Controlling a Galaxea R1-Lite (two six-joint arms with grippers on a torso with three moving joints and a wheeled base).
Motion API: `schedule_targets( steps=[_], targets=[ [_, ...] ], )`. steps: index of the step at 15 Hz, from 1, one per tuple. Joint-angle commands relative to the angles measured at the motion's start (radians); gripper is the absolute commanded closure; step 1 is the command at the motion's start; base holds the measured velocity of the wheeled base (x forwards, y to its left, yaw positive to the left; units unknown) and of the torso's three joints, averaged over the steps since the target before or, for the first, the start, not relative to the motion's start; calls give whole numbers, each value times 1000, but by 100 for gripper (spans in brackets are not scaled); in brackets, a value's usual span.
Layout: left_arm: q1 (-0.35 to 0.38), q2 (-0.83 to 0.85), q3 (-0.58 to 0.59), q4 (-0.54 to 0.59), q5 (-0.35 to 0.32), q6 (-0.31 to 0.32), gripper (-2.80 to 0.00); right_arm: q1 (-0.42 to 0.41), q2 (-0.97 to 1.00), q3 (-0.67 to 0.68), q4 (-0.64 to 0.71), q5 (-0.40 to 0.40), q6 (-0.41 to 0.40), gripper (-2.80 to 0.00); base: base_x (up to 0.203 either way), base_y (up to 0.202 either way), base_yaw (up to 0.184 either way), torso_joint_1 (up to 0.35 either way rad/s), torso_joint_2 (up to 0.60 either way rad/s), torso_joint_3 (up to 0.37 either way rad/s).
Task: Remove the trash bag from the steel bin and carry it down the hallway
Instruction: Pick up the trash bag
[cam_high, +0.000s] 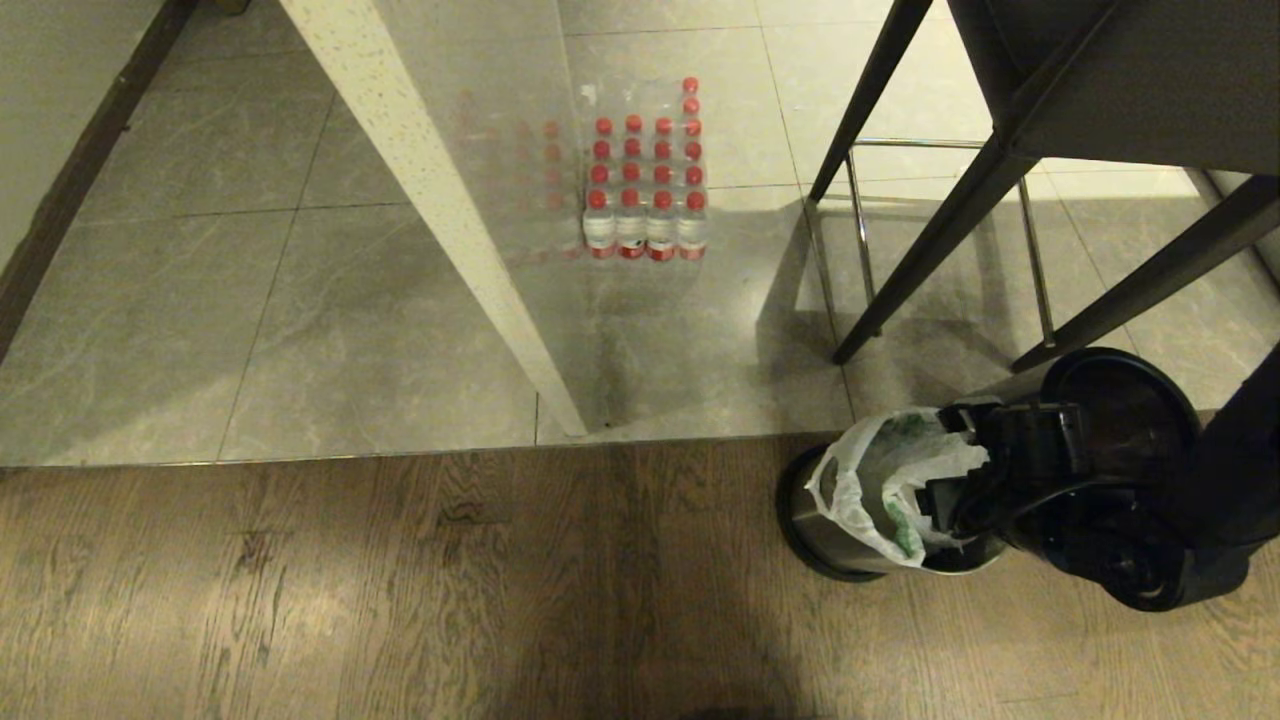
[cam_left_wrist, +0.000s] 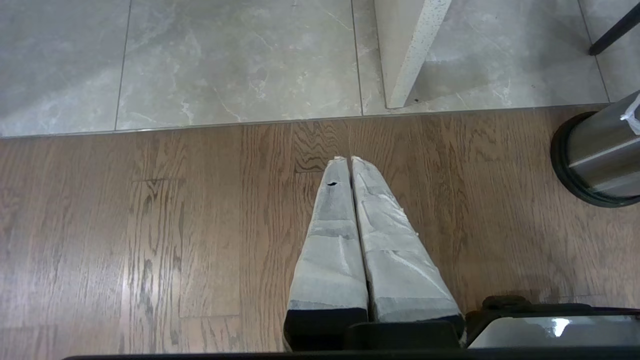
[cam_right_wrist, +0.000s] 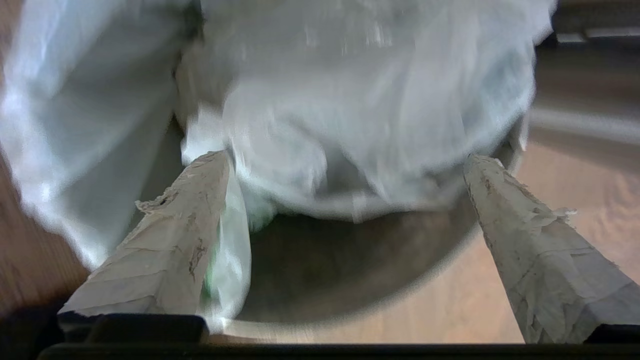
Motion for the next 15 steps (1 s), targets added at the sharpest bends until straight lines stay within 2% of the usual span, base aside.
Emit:
schedule_targets(
  steps=[1,4,6,8,12,15],
  targets=[
    [0,1,0,-1,0,0,0,0,52,-27,-12,1,16,-280,0,0,0,0,0,0],
    [0,1,0,-1,0,0,0,1,97,-101,-10,8,142,-280,0,0,0,0,0,0],
    [0,1,0,-1,0,0,0,1,119,-128,-8,14,165,-280,0,0,0,0,0,0],
    [0,1,0,-1,0,0,0,6,122,-150,13,39,237,-280,0,0,0,0,0,0],
    [0,1,1,-1,0,0,0,7,116,-163,68,62,330,-280,0,0,0,0,0,0],
    [0,1,1,-1,0,0,0,19,131,-208,119,65,358,-280,0,0,0,0,0,0]
  ],
)
